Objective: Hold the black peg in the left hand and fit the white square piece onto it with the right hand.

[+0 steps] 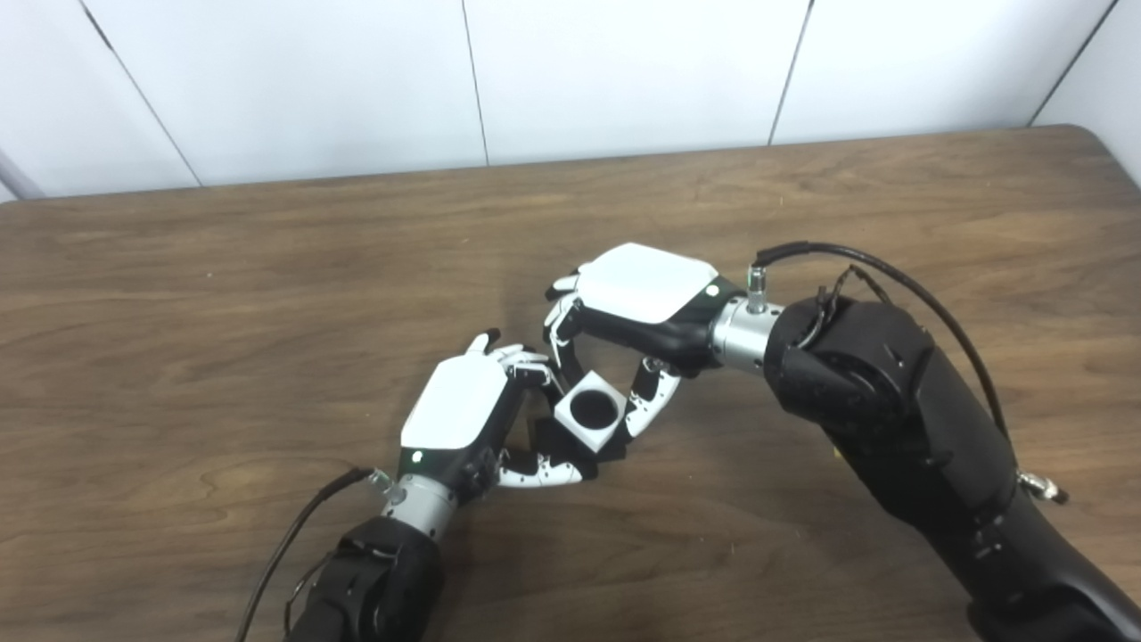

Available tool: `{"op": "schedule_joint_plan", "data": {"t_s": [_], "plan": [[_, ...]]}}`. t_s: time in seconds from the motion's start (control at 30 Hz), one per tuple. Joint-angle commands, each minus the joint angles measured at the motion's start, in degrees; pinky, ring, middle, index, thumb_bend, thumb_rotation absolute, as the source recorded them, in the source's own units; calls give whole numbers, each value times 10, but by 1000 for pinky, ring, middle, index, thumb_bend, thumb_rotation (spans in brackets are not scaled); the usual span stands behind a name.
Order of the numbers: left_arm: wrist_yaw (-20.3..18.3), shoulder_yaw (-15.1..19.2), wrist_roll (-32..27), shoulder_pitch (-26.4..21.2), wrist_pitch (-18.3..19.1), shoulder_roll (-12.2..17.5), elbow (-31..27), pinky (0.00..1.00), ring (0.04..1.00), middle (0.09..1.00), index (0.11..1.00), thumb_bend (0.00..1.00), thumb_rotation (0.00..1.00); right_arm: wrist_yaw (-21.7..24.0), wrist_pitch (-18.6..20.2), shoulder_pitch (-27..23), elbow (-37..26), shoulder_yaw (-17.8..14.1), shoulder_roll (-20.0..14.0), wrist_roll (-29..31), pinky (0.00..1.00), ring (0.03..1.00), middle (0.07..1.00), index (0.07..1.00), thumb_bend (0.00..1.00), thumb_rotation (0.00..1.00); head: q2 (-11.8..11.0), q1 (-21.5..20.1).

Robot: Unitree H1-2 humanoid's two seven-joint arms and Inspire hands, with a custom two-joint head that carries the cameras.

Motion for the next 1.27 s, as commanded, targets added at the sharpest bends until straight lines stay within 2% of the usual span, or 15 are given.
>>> {"op": "schedule_joint_plan", "data": {"t_s": [0.0,0.3,0.33,0.37,0.43,0.57,0.7,1.0,1.23], "plan": [[-26,-11,-1,5,5,-1,10,996,846,762,484,523,54,-20,-13,-12,-6,-5,-2,2,926,910,782,489,524,140,0,0],[-23,-15,2,2,2,-4,14,983,843,762,484,524,54,-13,-9,-11,-7,-12,-6,5,938,933,818,495,524,152,1,-1],[-22,-15,2,2,2,-4,15,980,841,762,484,524,54,-9,-6,-11,-7,-13,-7,8,945,944,839,621,733,212,1,-1],[-21,-15,2,2,1,-5,15,979,840,761,484,524,54,-6,-3,-12,-7,-13,-7,10,955,954,858,676,816,238,1,-1],[-22,-15,4,1,2,-5,15,978,840,760,484,524,54,-1,-1,-14,-7,-14,-9,10,966,972,886,728,903,264,1,0],[-23,-15,4,1,5,-6,14,984,841,761,484,523,54,6,4,-19,-7,-13,-11,9,963,983,905,723,973,284,1,3],[-22,-16,6,2,5,-6,15,986,842,762,484,523,54,13,11,-20,-7,-11,-13,7,959,986,906,698,999,280,1,2],[-19,-11,-1,4,5,-6,16,991,843,757,484,523,53,20,12,-23,-7,-15,-14,11,960,980,881,642,976,258,1,2],[-19,-11,-3,2,5,-4,17,991,844,756,484,523,53,17,14,-24,-17,-34,-23,21,944,971,868,627,976,263,3,2]]}}
